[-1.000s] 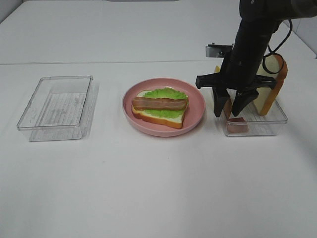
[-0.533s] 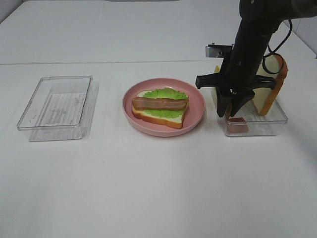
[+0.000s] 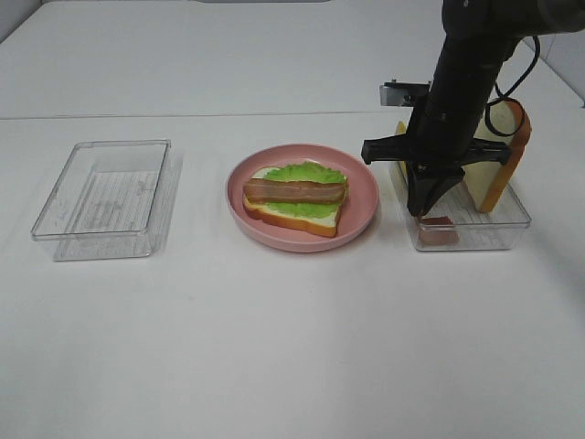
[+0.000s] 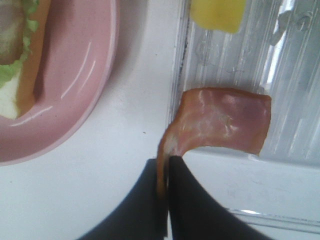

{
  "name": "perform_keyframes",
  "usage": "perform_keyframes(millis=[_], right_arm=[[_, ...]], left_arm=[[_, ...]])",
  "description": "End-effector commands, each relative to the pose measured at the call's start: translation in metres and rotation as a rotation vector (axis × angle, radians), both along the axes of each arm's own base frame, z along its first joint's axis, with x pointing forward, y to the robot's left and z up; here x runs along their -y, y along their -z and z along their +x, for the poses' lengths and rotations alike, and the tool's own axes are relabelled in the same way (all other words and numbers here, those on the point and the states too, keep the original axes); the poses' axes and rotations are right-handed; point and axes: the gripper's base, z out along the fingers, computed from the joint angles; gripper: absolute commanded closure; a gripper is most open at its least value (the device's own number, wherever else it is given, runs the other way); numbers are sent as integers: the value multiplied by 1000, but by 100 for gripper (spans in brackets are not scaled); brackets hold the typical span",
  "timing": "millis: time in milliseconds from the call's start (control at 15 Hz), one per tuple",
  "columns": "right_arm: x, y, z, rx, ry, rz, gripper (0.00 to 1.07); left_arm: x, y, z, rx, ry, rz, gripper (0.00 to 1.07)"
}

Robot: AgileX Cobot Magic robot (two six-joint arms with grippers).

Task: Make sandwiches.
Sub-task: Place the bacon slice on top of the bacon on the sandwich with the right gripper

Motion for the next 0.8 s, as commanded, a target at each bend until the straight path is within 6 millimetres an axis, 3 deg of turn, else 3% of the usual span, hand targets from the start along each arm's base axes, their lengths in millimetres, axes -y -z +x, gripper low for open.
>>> perform_keyframes(millis=[67,600,733,800], right_arm=[[1,2,-1,-12,9,5,107],[2,-23,-5,26,8,19,107],[2,-36,-9,35,8,27,107],[4,-57,-14,63,4,35,107]], left_arm=[[1,0,-2,29,1,-9,4],[1,0,-2,29,1,-9,4],[1,0,-2,29,1,-9,4],[1,0,-2,29,1,-9,4]])
